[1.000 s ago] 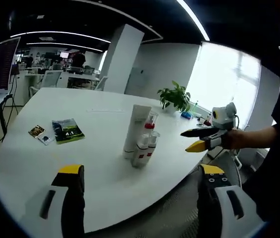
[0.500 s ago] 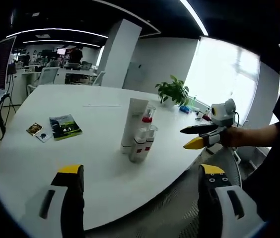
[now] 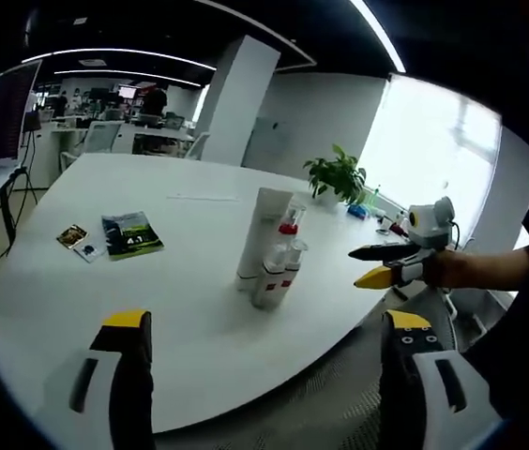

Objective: Arrange the skincare products in the storage area until every visible bottle or jar stands upright without overlapping.

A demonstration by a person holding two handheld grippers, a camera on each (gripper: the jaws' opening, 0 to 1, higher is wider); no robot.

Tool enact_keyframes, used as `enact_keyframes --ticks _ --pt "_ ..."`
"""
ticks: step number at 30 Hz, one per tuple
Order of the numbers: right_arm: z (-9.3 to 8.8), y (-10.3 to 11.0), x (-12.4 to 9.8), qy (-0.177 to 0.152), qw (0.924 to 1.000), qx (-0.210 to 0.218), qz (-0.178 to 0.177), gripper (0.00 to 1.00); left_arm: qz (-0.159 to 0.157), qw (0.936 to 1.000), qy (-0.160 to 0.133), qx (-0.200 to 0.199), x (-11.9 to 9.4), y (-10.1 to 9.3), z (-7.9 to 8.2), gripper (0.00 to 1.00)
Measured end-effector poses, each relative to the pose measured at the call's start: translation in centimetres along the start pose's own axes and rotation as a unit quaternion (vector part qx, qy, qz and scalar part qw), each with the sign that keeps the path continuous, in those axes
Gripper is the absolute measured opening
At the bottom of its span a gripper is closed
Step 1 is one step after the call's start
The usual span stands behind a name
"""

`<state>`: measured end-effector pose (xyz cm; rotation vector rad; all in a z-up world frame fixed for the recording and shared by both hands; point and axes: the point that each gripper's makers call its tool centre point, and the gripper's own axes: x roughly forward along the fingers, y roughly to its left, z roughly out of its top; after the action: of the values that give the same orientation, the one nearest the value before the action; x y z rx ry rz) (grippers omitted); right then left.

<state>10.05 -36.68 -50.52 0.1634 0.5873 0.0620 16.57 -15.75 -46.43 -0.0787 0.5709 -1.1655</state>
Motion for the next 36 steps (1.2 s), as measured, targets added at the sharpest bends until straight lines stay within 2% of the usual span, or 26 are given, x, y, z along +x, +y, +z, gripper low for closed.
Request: enact_keyframes --ticks 15,23,31,36 --pt "-0.5 0.4 0.0 0.012 0.9999 0.0 0.007 0.92 0.019 0.9987 0.039 -0.027 0.9 3.1 0.2 0.99" --pt "-0.9 0.2 -0.1 0.022 0.9996 0.014 0.009 0.9 0.029 0.9985 0.039 -0.026 2.8 5.4 1.9 0.99" --pt "-1.5 -0.3 0.1 0.032 0.9991 0.026 0.007 0.88 0.045 0.9982 0.033 -0.019 5.4 8.6 4.1 0.95" --pt "-1.8 -0.6 0.4 0.044 0.9983 0.036 0.005 0.88 0.058 0.9969 0.051 -0.017 7.2 11.2 4.8 0.95"
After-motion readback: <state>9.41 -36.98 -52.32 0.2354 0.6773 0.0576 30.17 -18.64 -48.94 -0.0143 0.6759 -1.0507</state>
